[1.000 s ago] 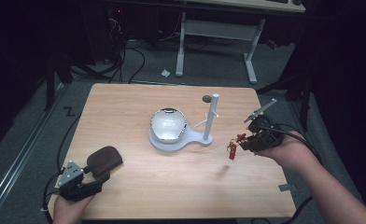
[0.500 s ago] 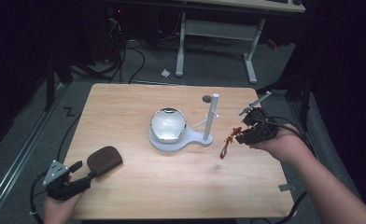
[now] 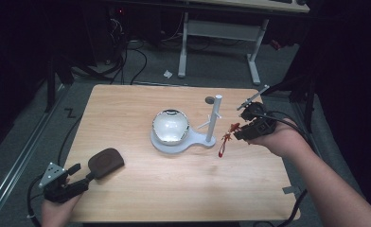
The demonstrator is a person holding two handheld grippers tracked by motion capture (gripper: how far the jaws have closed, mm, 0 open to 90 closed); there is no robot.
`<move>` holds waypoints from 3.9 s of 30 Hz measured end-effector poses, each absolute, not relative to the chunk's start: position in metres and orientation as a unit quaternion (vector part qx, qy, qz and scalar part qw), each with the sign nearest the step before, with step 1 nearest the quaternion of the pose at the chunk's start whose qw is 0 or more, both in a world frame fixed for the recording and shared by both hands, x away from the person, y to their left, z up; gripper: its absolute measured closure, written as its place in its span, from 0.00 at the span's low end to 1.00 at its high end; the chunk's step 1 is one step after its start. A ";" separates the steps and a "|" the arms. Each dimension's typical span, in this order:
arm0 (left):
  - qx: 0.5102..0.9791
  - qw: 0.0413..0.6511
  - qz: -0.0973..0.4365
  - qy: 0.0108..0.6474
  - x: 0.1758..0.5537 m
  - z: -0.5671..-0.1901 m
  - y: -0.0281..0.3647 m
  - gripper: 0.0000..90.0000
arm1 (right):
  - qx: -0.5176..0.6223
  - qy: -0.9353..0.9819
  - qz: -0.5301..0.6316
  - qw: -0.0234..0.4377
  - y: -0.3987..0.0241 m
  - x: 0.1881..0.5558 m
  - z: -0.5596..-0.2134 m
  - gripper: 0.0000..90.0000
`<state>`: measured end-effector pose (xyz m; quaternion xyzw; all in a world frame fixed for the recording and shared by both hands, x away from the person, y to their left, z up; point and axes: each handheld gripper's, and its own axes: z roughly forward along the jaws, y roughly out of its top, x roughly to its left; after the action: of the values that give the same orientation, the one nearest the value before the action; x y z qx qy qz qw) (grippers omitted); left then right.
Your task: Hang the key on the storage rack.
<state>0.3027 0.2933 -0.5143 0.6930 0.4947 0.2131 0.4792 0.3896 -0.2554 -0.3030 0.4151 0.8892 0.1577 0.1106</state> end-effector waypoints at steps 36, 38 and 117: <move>0.698 0.482 0.204 0.488 0.303 -0.515 0.292 0.32 | 0.398 0.894 0.162 0.126 -0.232 0.403 -0.270 0.76; 0.698 0.482 0.204 0.488 0.303 -0.516 0.292 0.32 | 0.397 0.895 0.163 0.126 -0.231 0.403 -0.270 0.76; 0.706 0.475 0.199 0.486 0.304 -0.518 0.290 0.32 | 0.443 0.867 0.201 0.111 -0.254 0.425 -0.373 0.75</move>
<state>0.3036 0.2899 -0.5182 0.7061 0.4857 0.1989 0.4753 0.4254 -0.2545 -0.3730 0.4430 0.8666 0.2012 0.1107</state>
